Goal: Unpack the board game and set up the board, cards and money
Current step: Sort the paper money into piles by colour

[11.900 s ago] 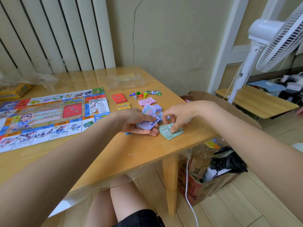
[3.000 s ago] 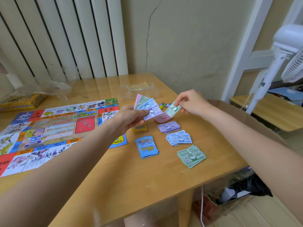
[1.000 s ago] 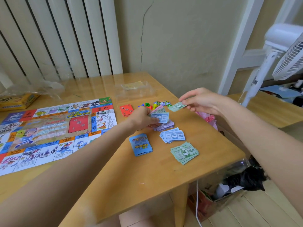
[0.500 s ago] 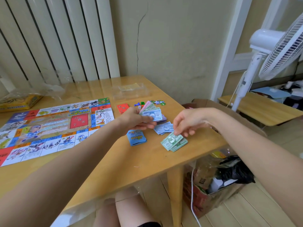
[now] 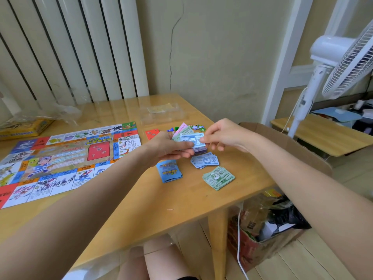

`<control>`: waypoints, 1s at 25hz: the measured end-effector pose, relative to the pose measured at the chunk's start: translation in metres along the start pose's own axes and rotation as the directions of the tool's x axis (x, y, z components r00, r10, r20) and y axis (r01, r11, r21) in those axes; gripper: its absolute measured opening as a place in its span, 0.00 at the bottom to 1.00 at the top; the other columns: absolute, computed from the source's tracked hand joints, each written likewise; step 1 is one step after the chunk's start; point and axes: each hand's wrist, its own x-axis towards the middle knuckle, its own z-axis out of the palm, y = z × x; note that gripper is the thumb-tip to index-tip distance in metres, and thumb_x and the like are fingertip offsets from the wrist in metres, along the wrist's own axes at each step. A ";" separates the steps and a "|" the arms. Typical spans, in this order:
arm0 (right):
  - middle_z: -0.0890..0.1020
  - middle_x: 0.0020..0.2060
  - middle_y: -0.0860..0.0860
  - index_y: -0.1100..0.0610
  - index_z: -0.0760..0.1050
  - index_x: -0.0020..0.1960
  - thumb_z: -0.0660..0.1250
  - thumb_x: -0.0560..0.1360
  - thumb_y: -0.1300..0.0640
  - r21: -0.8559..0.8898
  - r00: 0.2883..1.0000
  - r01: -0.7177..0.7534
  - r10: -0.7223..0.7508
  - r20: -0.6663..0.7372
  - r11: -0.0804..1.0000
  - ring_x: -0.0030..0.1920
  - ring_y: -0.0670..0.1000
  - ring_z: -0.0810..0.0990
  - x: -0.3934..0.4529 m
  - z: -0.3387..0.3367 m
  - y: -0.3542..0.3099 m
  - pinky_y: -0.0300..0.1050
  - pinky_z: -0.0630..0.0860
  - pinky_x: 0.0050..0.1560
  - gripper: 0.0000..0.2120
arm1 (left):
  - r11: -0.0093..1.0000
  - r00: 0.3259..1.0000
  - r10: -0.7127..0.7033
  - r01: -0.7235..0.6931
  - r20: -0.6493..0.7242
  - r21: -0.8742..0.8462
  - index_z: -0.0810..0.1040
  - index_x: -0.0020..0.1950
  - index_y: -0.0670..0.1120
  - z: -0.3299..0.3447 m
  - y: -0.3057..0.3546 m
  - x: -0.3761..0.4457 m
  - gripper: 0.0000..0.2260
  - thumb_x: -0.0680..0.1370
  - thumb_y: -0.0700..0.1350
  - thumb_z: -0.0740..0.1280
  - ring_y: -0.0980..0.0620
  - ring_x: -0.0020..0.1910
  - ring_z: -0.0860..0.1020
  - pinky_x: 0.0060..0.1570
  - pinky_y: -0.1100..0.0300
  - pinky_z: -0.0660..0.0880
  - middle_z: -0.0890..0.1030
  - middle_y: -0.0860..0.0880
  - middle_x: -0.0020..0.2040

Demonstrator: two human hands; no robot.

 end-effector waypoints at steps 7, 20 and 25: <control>0.77 0.27 0.50 0.61 0.76 0.35 0.69 0.73 0.63 -0.229 0.983 -0.113 0.142 0.114 0.967 0.20 0.42 0.68 0.006 -0.005 0.012 0.34 0.63 0.21 0.08 | 0.996 0.996 -0.008 0.000 -0.087 -0.095 0.77 0.46 0.44 -0.011 -0.006 0.003 0.07 0.79 0.47 0.64 0.60 0.30 0.81 0.30 0.70 0.76 0.84 0.51 0.32; 0.69 0.47 0.45 0.48 0.72 0.61 0.75 0.68 0.52 -0.653 0.950 0.138 0.087 0.300 0.744 0.42 0.44 0.71 0.015 -0.004 0.021 0.43 0.71 0.49 0.24 | 0.975 0.975 -0.220 0.221 -0.024 0.028 0.76 0.53 0.35 0.006 -0.003 0.006 0.10 0.78 0.42 0.65 0.52 0.28 0.82 0.34 0.62 0.79 0.83 0.42 0.32; 0.68 0.52 0.49 0.52 0.74 0.60 0.74 0.69 0.55 -0.675 0.951 0.177 0.051 0.304 0.716 0.39 0.39 0.69 0.015 -0.002 0.020 0.34 0.65 0.38 0.20 | 0.978 0.977 -0.210 0.209 -0.039 -0.018 0.75 0.50 0.36 0.012 -0.005 0.010 0.08 0.78 0.42 0.65 0.51 0.29 0.82 0.37 0.61 0.79 0.83 0.42 0.32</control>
